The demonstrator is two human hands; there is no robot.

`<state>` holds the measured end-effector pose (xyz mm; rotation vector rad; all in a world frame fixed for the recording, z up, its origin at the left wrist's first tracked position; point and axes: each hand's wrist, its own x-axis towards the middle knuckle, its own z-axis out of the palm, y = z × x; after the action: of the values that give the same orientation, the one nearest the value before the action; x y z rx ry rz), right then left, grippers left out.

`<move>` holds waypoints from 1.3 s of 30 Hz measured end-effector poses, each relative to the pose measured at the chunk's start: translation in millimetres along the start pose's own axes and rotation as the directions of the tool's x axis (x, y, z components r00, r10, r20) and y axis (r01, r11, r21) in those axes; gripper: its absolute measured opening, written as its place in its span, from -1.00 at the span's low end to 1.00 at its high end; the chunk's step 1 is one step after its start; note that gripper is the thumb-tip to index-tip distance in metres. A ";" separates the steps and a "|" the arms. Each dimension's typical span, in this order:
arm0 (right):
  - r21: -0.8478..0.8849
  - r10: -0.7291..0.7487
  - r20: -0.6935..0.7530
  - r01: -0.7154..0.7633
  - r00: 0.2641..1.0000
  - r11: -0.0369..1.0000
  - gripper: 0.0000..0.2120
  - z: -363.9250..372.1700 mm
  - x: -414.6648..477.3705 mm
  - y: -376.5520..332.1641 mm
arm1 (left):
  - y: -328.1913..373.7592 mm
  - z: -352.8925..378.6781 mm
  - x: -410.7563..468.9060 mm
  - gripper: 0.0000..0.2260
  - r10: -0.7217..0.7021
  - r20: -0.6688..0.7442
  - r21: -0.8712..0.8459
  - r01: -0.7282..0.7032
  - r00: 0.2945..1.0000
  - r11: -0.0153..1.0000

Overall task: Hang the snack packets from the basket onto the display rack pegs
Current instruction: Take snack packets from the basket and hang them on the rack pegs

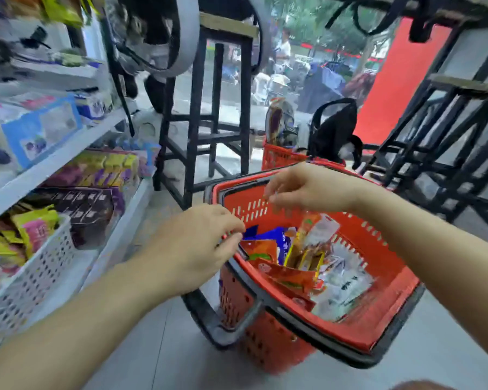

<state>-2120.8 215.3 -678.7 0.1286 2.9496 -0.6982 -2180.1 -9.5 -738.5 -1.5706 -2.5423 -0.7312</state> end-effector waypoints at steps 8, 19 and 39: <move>0.135 0.097 0.121 -0.113 0.988 0.984 -0.74 23.8 12.3 123.2 | 17.1 41.6 45.1 -0.83 -0.096 0.046 0.138 0.088 0.994 0.987; -0.193 0.222 0.369 -0.159 0.903 0.968 -0.25 37.0 58.3 219.5 | 32.7 130.9 146.6 -0.50 -0.353 0.525 0.456 0.095 0.774 0.885; 0.209 0.418 0.183 -0.451 0.890 0.868 -0.65 -9.6 44.3 287.2 | 109.7 374.0 219.4 0.06 -0.214 0.922 0.131 0.259 0.324 0.957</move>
<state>-2134.8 478.0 -802.6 0.7168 2.5518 -0.9486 -2120.1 371.4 -965.1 -2.0357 -3.6010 0.3437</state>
